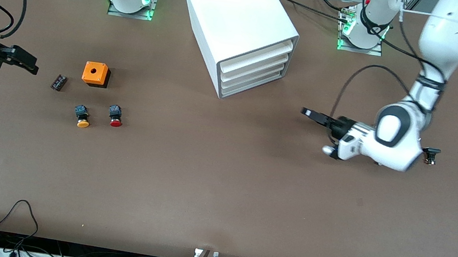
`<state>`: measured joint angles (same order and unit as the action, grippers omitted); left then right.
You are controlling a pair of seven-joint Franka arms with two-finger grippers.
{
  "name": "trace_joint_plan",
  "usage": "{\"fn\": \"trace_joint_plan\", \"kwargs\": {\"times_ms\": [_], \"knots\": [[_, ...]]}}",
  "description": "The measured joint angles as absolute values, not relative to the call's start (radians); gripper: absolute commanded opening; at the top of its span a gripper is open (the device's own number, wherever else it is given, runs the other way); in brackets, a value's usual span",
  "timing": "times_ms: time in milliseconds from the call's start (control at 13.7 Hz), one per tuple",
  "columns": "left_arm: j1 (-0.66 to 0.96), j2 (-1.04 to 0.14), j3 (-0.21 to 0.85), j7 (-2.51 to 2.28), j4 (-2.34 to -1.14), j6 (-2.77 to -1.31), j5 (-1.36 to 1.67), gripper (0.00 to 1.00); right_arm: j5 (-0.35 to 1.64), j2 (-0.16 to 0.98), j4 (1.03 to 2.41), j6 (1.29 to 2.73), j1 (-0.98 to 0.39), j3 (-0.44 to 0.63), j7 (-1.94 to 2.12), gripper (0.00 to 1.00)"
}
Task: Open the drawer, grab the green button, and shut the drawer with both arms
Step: 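Reach the left gripper to the top drawer handle of the cabinet, then pull the top drawer open with the left gripper while the right gripper approaches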
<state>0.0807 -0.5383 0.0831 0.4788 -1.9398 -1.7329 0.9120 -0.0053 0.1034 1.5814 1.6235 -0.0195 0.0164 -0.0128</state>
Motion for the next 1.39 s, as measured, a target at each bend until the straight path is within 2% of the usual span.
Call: {"fn": "trace_joint_plan", "kwargs": {"times_ms": [293, 512, 805, 878, 951, 1024, 1098, 1390], "knots": [[0.126, -0.544, 0.181, 0.702, -2.094, -1.88, 1.041, 0.99, -0.005, 0.09, 1.581, 1.598, -0.023, -0.082, -0.014, 1.0], [0.167, -0.55, 0.211, 0.793, -2.179, -1.923, 1.135, 0.91, -0.004, 0.087, 1.581, 1.594, -0.026, -0.165, -0.014, 1.0], [0.186, -0.55, 0.263, 0.813, -2.236, -1.943, 1.193, 0.79, -0.004, 0.086, 1.582, 1.591, -0.029, -0.282, -0.014, 1.0], [0.187, -0.55, 0.276, 0.813, -2.244, -1.948, 1.205, 0.69, -0.004, 0.086, 1.583, 1.591, -0.03, -0.303, -0.015, 1.0], [0.188, -0.55, 0.283, 0.813, -2.251, -1.953, 1.216, 0.56, -0.004, 0.086, 1.584, 1.59, -0.03, -0.317, -0.015, 1.0], [0.19, -0.55, 0.288, 0.813, -2.257, -1.96, 1.222, 0.24, -0.004, 0.086, 1.586, 1.588, -0.03, -0.325, -0.015, 1.0], [0.192, -0.55, 0.29, 0.813, -2.262, -1.965, 1.223, 0.0, -0.004, 0.086, 1.588, 1.588, -0.03, -0.326, -0.015, 1.0], [0.187, -0.54, 0.288, 0.813, -2.264, -1.954, 1.238, 0.0, -0.004, 0.088, 1.59, 1.587, -0.029, -0.326, -0.015, 1.0]]}}
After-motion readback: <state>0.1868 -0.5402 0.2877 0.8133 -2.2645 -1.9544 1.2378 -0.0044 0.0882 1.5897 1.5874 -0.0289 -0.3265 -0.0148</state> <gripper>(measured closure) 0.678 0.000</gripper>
